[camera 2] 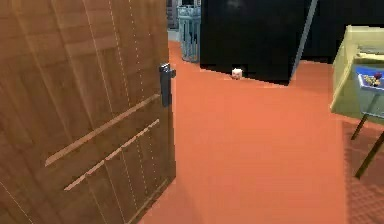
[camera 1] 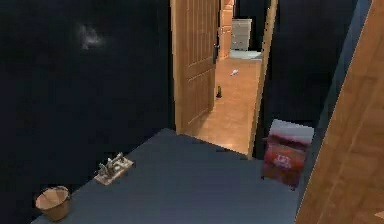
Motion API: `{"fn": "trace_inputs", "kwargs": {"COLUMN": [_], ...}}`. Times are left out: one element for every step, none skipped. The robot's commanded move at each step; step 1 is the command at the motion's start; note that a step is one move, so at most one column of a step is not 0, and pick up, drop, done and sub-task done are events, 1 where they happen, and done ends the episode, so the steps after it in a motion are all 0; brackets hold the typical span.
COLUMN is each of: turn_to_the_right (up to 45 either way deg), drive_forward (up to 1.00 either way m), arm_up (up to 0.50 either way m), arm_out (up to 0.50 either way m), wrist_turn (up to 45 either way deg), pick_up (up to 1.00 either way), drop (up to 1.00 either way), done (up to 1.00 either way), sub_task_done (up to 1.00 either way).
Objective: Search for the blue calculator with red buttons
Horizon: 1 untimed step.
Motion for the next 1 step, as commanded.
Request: {"fn": "trace_inputs", "kwargs": {"turn_to_the_right": [0.0], "drive_forward": [0.85], "arm_up": [0.0], "arm_out": [0.0], "wrist_turn": [0.0], "pick_up": [0.0], "drop": [0.0], "done": [0.0], "sub_task_done": [0.0]}}
